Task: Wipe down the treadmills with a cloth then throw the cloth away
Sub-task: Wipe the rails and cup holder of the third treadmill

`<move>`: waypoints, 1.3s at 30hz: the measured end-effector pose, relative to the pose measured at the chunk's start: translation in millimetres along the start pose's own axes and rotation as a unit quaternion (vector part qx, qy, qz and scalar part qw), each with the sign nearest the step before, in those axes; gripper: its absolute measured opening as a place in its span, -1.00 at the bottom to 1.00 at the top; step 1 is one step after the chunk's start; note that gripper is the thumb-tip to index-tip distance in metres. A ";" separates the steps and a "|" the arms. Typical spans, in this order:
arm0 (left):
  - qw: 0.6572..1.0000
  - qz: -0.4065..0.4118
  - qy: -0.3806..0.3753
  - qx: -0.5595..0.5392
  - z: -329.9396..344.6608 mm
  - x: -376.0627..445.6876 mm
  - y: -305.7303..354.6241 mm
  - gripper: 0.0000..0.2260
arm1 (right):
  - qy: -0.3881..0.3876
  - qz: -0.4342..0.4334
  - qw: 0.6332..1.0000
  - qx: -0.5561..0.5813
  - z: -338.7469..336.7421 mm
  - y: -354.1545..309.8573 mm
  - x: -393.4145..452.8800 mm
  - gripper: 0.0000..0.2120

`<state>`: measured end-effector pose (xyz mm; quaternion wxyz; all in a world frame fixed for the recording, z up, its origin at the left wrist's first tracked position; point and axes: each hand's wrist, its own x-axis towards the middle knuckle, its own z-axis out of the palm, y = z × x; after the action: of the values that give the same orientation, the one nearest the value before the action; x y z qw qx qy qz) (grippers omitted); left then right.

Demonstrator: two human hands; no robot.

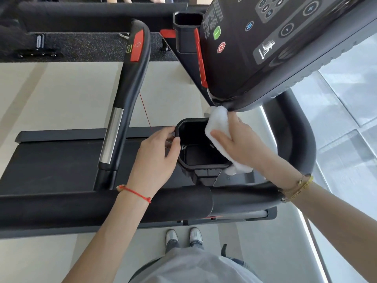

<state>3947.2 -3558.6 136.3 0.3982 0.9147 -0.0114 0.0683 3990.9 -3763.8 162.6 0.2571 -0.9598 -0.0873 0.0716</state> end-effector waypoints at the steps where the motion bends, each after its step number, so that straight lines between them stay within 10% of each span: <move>1: 1.000 0.000 -0.001 -0.003 0.0 -0.2 0.0 -0.75 | -0.004 -0.013 1.000 -0.021 -1.0 2.6 -1.8 -0.52; 14: 1.000 -0.001 0.007 -0.020 -0.6 -0.8 -2.0 -0.73 | -0.065 -0.277 0.933 -0.220 2.4 -34.9 53.1 -0.58; 39: 1.000 -0.001 0.002 -0.023 -0.5 0.0 -4.2 -0.74 | 0.037 -0.202 0.945 -0.255 8.6 -11.1 14.8 -0.50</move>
<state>3947.5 -3555.4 133.6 0.4197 0.9050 -0.0112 0.0688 4002.3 -3747.2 159.4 0.0159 -0.9575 -0.2849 -0.0417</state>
